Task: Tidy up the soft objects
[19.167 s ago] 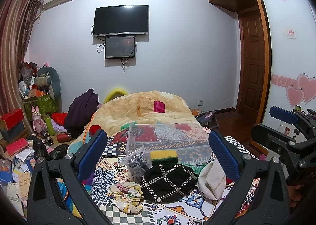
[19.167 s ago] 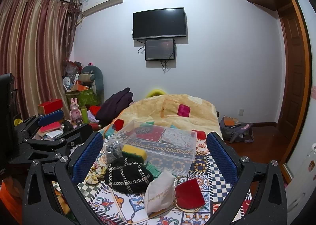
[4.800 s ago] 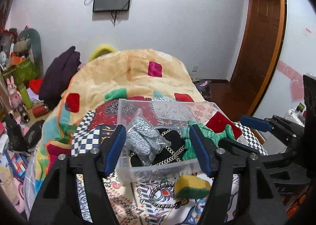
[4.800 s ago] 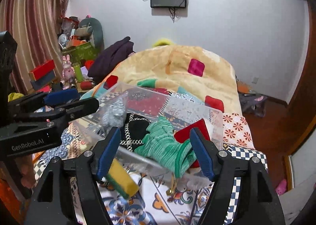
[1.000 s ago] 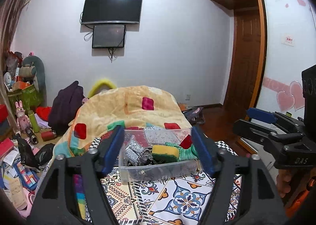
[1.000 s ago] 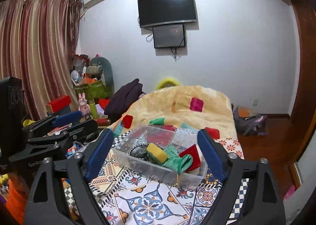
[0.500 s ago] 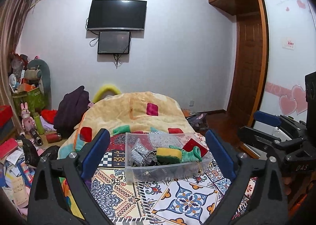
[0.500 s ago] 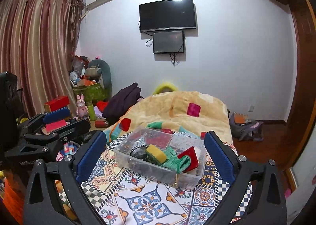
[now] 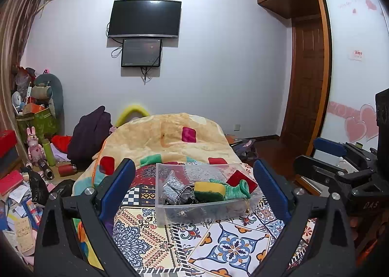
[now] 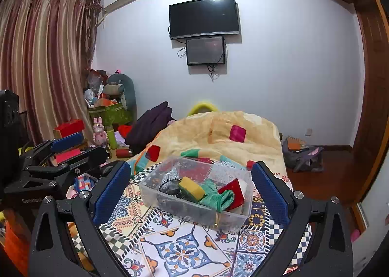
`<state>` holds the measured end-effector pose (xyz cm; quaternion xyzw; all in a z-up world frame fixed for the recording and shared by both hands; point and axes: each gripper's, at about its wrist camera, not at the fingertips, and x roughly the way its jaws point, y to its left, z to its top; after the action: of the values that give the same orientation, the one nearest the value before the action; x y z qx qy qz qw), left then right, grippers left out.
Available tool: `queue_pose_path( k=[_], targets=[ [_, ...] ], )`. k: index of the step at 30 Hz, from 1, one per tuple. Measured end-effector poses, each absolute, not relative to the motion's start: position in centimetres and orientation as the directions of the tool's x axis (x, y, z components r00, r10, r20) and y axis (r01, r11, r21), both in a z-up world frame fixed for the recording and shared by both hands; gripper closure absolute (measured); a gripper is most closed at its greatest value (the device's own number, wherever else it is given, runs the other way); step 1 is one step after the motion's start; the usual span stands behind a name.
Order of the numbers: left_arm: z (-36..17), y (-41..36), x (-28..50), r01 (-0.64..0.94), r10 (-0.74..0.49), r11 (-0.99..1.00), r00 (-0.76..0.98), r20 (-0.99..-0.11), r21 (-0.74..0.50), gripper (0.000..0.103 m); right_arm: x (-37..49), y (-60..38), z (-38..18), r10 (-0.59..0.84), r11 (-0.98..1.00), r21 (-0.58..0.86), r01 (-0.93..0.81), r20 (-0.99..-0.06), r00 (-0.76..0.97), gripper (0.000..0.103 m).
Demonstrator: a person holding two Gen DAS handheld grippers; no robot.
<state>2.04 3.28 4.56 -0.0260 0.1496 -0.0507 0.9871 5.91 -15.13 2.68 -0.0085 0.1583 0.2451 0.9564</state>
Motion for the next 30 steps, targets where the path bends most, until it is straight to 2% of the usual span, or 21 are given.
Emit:
queue_pose_path(
  k=[23, 30],
  targets=[
    [4.85, 3.83, 2.03, 0.095, -0.111, 0.993, 0.949, -0.294, -0.066, 0.001, 5.77, -15.42, 2.65, 0.458, 0.884, 0.065, -0.462, -0.307, 0.834, 0.003],
    [4.78, 3.44, 1.88, 0.101, -0.114, 0.993, 0.95, -0.292, -0.06, 0.001, 5.89, -15.43, 2.52, 0.454, 0.886, 0.066, -0.458, -0.315, 0.833, 0.0]
  ],
)
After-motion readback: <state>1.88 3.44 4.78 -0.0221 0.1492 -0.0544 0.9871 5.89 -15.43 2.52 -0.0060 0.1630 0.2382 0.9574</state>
